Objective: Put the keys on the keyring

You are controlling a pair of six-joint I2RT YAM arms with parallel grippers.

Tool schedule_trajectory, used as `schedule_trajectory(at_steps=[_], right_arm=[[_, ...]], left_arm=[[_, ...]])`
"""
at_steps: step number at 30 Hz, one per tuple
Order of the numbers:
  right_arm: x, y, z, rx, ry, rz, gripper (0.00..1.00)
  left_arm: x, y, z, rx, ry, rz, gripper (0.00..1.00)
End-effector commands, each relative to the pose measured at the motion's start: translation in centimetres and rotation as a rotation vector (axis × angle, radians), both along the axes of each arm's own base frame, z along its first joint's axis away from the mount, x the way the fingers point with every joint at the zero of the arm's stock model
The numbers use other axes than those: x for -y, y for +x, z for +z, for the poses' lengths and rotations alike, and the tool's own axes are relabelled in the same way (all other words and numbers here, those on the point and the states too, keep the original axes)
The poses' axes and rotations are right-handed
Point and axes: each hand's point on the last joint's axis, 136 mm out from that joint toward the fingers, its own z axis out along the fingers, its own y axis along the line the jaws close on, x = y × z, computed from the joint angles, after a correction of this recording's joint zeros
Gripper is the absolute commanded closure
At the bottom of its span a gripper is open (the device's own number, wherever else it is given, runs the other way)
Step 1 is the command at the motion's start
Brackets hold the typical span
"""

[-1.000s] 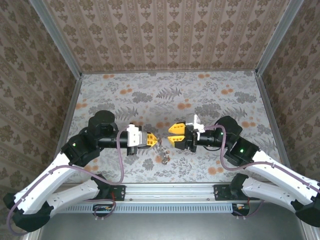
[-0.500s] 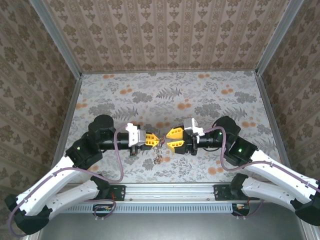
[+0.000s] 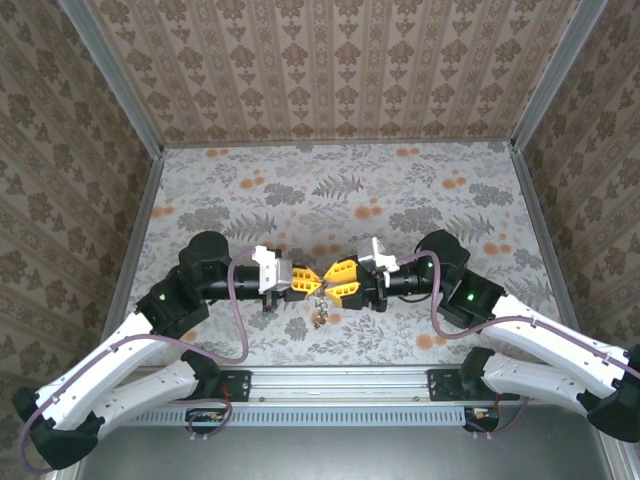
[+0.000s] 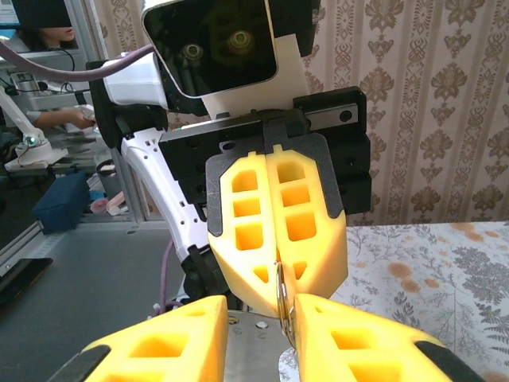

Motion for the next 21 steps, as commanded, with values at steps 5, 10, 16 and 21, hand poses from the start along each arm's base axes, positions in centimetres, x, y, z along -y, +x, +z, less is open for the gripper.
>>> schedule_trajectory(at_steps=[5, 10, 16, 21], right_arm=[[-0.5, 0.2, 1.0, 0.054, 0.002, -0.030, 0.82], [-0.2, 1.5, 0.6, 0.075, -0.028, -0.124, 0.94], [1.6, 3.0, 1.4, 0.121, -0.044, -0.270, 0.99], [1.9, 3.5, 0.9, 0.133, -0.095, -0.307, 1.00]], left_arm=[[-0.2, -0.4, 1.8, 0.035, -0.080, -0.019, 1.00], [-0.2, -0.4, 1.9, 0.032, -0.089, -0.017, 1.00], [-1.1, 0.7, 0.6, 0.032, 0.054, 0.097, 0.88], [-2.1, 2.0, 0.3, 0.073, 0.154, 0.208, 0.77]])
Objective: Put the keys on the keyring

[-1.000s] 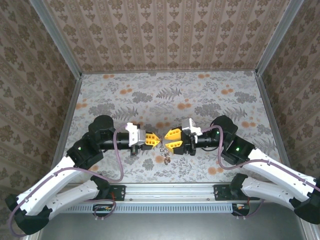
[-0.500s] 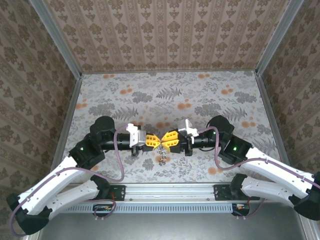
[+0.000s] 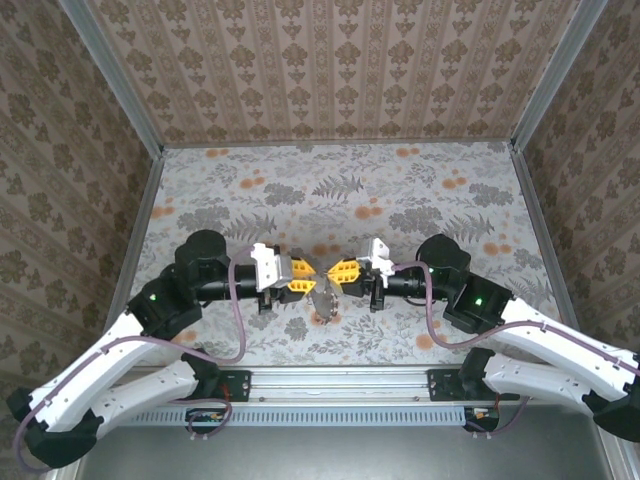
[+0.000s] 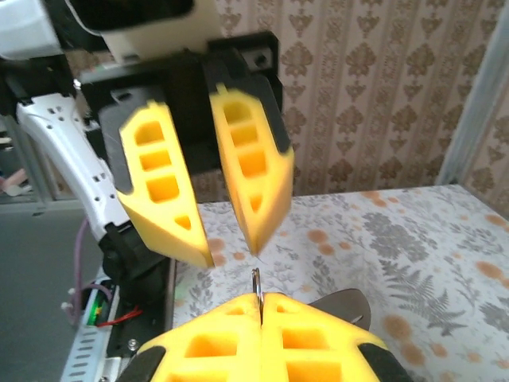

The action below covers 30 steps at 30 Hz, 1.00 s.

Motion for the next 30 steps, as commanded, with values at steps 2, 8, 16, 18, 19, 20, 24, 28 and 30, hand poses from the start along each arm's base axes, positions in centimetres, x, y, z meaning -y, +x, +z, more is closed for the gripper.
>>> schedule_trajectory(at_steps=[2, 8, 16, 18, 19, 20, 24, 28, 30], right_arm=[[0.7, 1.0, 1.8, 0.057, -0.016, -0.082, 1.00], [-0.1, 1.2, 0.6, 0.065, -0.113, -0.095, 1.00], [-0.9, 0.8, -0.5, 0.084, -0.193, -0.094, 1.00], [-0.9, 0.8, -0.5, 0.088, -0.191, -0.093, 1.00], [-0.9, 0.8, -0.4, 0.090, -0.187, -0.093, 1.00], [-0.9, 0.7, -0.3, 0.091, -0.185, -0.091, 1.00], [-0.8, 0.6, 0.1, 0.099, -0.171, -0.087, 1.00], [-0.7, 0.5, 0.4, 0.106, -0.162, -0.084, 1.00], [-0.8, 0.4, 0.4, 0.106, -0.161, -0.080, 1.00]], left_arm=[[-1.0, 0.9, 0.0, 0.066, 0.094, 0.096, 0.77], [0.4, 1.4, -0.3, 0.106, 0.153, 0.094, 0.76], [1.1, 2.1, -1.2, 0.119, 0.208, 0.101, 0.78], [1.0, 2.2, -1.2, 0.120, 0.213, 0.105, 0.78], [0.9, 2.2, -1.2, 0.122, 0.214, 0.105, 0.79], [0.9, 2.1, -1.3, 0.122, 0.220, 0.104, 0.80], [0.9, 1.7, -1.5, 0.115, 0.229, 0.082, 0.81], [0.8, 1.6, -1.9, 0.106, 0.247, 0.074, 0.81], [0.9, 1.6, -2.1, 0.102, 0.252, 0.070, 0.81]])
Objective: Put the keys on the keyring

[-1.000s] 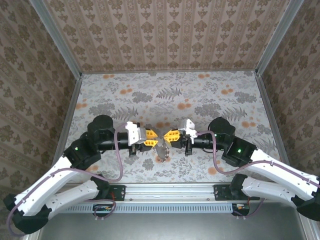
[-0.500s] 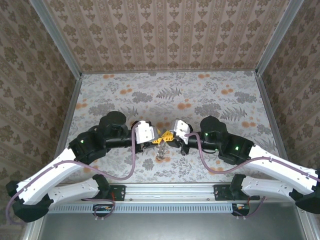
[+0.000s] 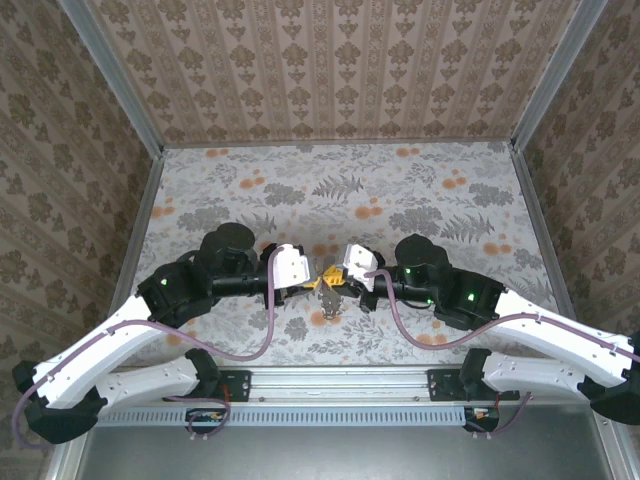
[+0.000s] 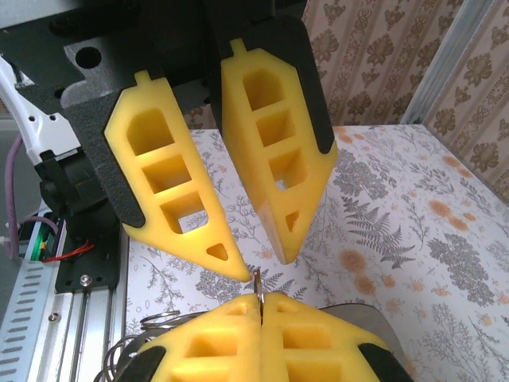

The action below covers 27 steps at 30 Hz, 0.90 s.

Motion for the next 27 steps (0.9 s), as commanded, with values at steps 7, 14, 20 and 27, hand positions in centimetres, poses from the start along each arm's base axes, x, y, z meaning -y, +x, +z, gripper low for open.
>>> schedule_trajectory(at_steps=[7, 14, 20, 27], right_arm=[[0.1, -0.5, 3.3, 0.066, 0.068, 0.020, 1.00], [0.2, -0.4, 3.3, 0.072, 0.071, 0.014, 1.00], [0.1, -0.5, 3.2, 0.062, 0.072, 0.016, 0.97], [0.2, -0.5, 2.4, 0.035, 0.073, 0.009, 0.79]], left_arm=[[0.4, -0.5, 0.8, 0.015, -0.011, -0.040, 0.85], [0.3, -1.1, 1.0, 0.019, -0.039, -0.063, 1.00], [0.7, -1.8, 0.9, -0.002, -0.071, -0.106, 1.00], [0.3, -2.3, 2.4, 0.026, -0.188, -0.116, 1.00]])
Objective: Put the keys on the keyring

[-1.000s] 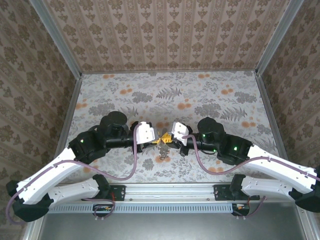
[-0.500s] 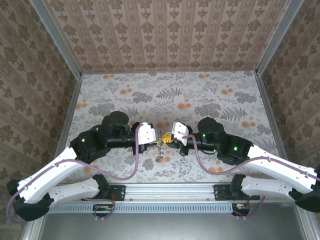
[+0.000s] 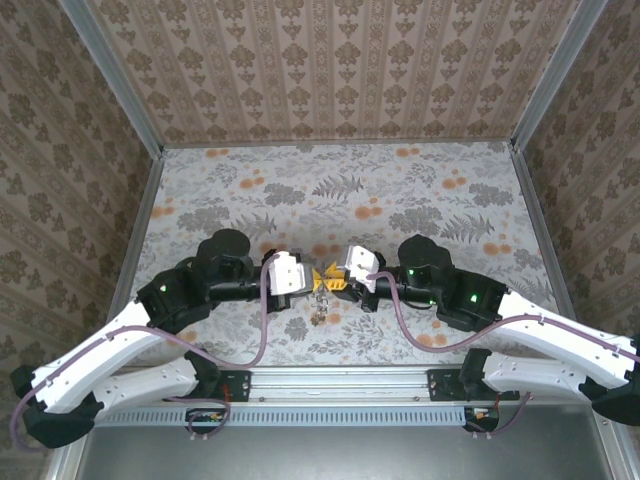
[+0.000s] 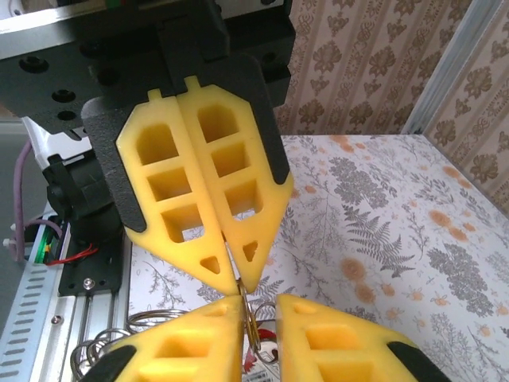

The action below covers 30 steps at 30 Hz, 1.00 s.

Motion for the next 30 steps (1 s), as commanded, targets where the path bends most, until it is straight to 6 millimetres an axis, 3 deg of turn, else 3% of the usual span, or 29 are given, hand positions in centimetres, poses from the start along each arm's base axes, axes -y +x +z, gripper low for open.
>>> schedule_trajectory(at_steps=[1, 30], right_arm=[[0.0, -0.2, 1.7, 0.013, 0.063, 0.000, 0.78], [-0.2, -0.8, 2.0, 0.012, 0.111, 0.029, 0.76]], left_arm=[[0.0, -1.1, 2.5, 0.011, -0.124, -0.055, 1.00], [-0.7, -0.9, 5.0, 0.009, -0.472, -0.045, 1.00]])
